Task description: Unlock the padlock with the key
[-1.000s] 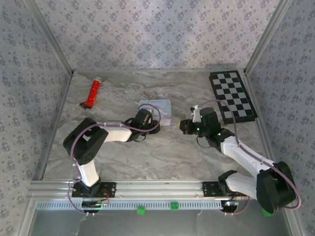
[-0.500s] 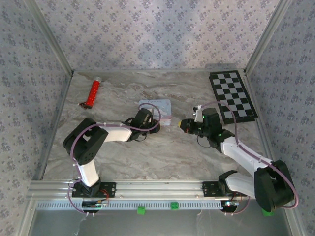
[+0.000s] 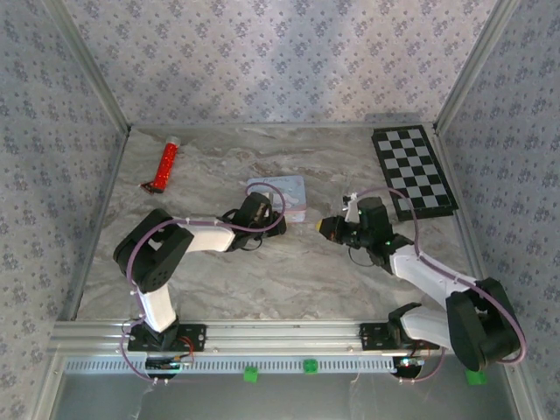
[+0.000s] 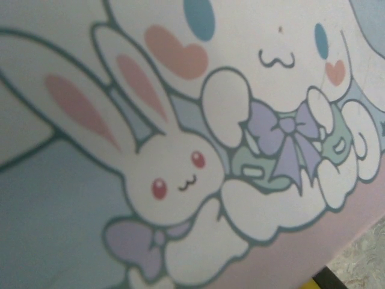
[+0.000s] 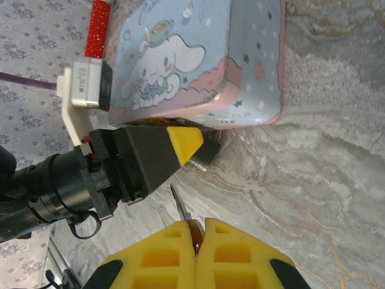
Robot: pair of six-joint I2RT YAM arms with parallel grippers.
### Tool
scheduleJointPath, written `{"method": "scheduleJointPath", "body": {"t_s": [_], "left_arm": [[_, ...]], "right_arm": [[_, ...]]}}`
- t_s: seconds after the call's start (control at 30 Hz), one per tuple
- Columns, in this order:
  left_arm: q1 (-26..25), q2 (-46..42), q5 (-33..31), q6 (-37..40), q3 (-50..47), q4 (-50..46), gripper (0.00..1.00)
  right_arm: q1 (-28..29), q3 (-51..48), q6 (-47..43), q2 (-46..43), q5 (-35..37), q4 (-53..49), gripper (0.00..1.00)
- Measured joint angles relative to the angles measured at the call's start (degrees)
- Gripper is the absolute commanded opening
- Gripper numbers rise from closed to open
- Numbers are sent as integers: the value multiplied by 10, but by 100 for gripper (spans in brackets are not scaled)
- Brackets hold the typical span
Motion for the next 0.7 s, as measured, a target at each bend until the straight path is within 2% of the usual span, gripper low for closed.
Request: {"method": "scheduleJointPath", "body": {"t_s": [0.7], "left_arm": [[23,0,91,-101,9,33,16]], "right_arm": [[7,-30,179,200,-86,221,0]]}}
